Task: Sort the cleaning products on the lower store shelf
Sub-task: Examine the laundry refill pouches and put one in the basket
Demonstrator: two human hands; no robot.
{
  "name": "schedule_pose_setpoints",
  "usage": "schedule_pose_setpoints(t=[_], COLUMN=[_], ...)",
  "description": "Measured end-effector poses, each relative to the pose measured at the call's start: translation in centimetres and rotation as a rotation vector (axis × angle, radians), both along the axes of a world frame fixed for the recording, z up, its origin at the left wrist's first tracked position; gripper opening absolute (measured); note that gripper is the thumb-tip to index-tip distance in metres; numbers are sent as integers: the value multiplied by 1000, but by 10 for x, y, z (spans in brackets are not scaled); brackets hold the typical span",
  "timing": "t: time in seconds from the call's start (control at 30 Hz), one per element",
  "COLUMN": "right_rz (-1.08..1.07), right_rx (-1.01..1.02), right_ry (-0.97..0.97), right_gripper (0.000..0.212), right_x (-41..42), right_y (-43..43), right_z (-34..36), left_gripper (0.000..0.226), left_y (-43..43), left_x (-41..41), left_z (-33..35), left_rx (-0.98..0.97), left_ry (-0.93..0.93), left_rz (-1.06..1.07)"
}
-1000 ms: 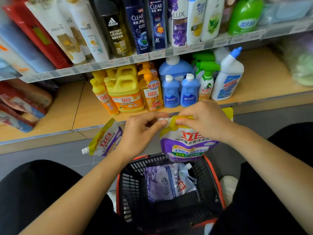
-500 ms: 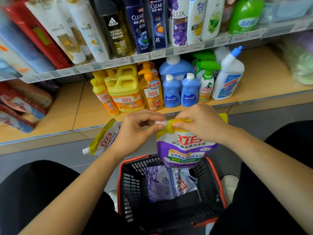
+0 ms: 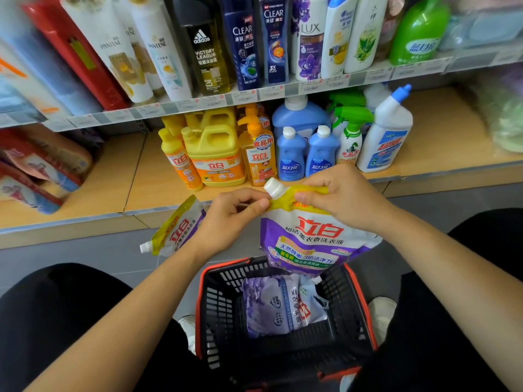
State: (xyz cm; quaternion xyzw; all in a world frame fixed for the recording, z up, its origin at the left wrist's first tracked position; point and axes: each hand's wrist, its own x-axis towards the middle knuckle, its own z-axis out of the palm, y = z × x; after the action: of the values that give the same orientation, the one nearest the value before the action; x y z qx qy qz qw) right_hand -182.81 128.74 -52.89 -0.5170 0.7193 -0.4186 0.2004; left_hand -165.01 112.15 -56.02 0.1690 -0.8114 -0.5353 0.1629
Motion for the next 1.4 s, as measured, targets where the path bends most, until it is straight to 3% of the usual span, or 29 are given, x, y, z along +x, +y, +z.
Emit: schedule_pose_setpoints(t=[0.1, 0.17, 0.3, 0.47, 0.57, 0.63, 0.7, 0.77, 0.9, 1.07, 1.2, 1.23, 1.4], right_rz=[-9, -24, -43, -172, -313, -422, -462, -343, -89, -235, -269, -270, -269], right_rx=[-66, -92, -126, -129, -152, -152, -158, -129, 28, -16, -35, -40, -54], right_ry=[-32, -50, -80, -24, 3, 134, 120, -25, -199, 39, 203, 226, 97], right_gripper=[13, 18, 14, 26, 17, 33, 36, 26, 28, 50, 31, 35, 61], right_x=[-5, -9, -14, -27, -35, -38, -33, -13, 44, 78, 82, 81, 50], right_y=[2, 3, 3, -3, -10, -14, -15, -15, -20, -29, -31, -31, -28], right_z=[4, 6, 7, -6, -14, -20, -26, -30, -44, -44, -42, -40, -24], left_gripper=[29, 27, 19, 35, 40, 36, 31, 27, 24, 23, 21, 20, 24], left_y=[0, 3, 6, 12, 13, 10, 4, 1, -3, -4, -4, -5, -13], left_x=[3, 2, -4, -8, -10, -9, -9, -9, -10, -11, -14, -16, -27], left_z=[-11, -15, -12, -6, -1, 2, 4, 10, 18, 22, 21, 21, 21], left_rx=[89, 74, 9, -53, -12, 48, 161, 257, 346, 375, 367, 355, 310], left_ry=[-109, -145, -87, -84, -76, -43, 10, 68, 177, 243, 258, 256, 192], left_rz=[-86, -78, -16, -26, 20, 93, 192, 269, 339, 399, 411, 412, 400])
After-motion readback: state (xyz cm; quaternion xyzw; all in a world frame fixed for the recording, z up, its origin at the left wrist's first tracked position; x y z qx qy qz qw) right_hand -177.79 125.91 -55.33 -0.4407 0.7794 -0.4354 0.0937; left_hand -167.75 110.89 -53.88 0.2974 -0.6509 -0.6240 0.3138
